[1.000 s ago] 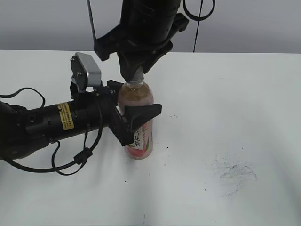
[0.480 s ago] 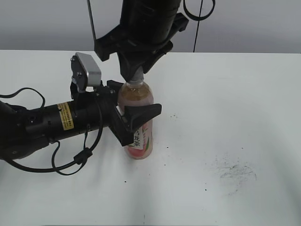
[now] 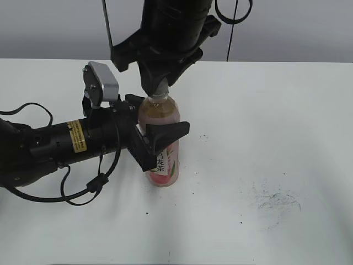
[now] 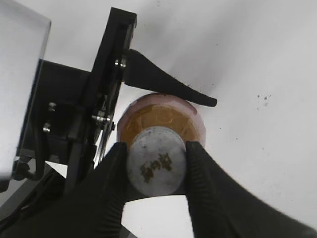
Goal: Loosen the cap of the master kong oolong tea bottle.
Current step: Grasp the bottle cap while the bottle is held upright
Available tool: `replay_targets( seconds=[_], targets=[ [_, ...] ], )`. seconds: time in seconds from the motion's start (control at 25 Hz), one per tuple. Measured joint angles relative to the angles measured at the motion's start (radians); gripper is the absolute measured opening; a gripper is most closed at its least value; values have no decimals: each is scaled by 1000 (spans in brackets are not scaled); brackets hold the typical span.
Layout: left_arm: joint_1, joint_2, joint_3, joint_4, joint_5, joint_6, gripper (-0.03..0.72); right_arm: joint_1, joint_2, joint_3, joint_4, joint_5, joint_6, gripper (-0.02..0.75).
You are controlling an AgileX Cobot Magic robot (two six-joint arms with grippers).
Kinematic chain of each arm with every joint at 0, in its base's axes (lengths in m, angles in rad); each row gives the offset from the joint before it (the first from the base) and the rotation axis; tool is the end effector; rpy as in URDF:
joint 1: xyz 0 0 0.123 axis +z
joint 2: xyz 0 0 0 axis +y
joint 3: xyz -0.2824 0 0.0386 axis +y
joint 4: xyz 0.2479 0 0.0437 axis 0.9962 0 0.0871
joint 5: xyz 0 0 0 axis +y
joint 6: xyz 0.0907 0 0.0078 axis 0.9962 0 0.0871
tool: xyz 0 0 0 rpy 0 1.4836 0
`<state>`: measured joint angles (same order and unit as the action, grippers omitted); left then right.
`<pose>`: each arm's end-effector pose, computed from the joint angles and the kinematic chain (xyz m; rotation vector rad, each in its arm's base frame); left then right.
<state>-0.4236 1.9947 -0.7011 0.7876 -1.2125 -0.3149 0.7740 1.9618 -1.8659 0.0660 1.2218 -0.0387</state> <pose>0.2749 -0.1902 0.1295 0.9088 1.4912 -0.9066 0.2996 0.3008 0.3035 -1.1054 2.6116 0.2623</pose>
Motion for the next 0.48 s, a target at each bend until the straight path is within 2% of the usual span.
replay_targets(
  seconds=[0.48],
  targets=[
    [0, 0, 0, 0, 0, 0, 445, 0, 0, 0, -1, 0, -38, 271]
  ],
)
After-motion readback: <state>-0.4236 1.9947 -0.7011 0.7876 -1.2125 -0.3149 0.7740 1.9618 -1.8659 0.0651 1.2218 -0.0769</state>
